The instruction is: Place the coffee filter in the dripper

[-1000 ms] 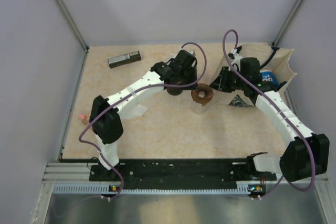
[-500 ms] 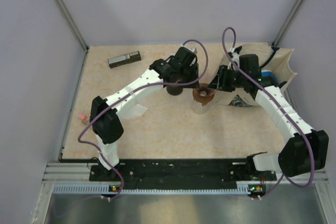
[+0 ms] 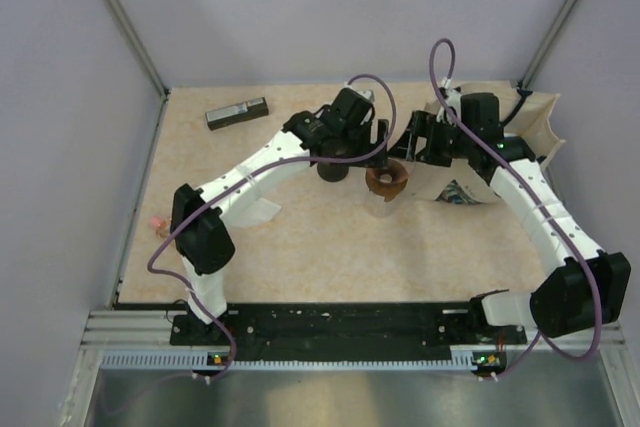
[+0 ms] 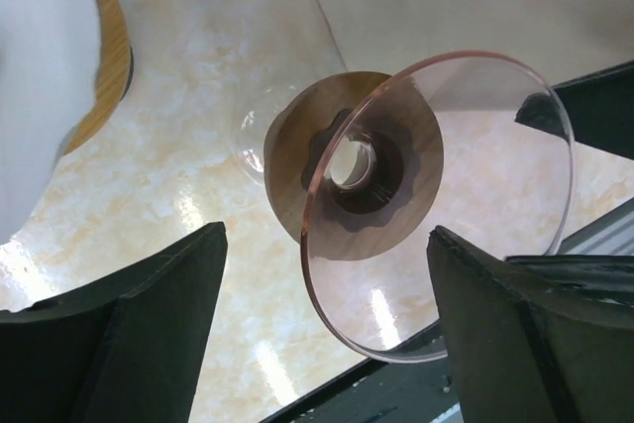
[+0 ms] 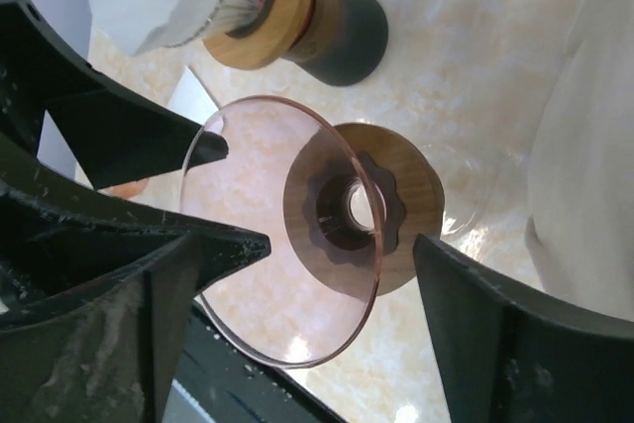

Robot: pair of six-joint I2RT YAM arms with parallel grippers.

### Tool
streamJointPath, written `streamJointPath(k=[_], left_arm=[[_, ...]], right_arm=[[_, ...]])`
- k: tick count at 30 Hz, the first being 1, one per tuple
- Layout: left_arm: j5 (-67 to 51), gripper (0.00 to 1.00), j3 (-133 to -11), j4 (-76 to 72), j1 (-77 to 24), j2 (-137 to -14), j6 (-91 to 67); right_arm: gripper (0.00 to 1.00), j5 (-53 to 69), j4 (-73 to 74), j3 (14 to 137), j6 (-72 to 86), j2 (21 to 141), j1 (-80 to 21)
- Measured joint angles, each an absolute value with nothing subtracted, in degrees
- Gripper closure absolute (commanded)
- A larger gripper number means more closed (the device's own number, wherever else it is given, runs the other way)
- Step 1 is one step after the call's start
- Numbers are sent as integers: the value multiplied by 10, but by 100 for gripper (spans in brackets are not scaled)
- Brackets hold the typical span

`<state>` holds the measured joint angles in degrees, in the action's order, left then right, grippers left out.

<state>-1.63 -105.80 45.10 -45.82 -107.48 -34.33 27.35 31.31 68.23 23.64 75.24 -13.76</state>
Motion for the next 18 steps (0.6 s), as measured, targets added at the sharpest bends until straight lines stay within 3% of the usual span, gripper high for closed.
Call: streamJointPath(k=[2, 11, 18], left_arm=[[-8, 1, -1062, 454, -457, -1070, -340], [-2, 1, -1050, 450, -457, -965, -322], [97, 1, -843, 409, -443, -715, -336]], right_arm=[[1, 268, 318, 698, 235, 750, -138], [1, 171, 307, 717, 247, 649, -138], [1, 174, 214, 643, 234, 491, -138]])
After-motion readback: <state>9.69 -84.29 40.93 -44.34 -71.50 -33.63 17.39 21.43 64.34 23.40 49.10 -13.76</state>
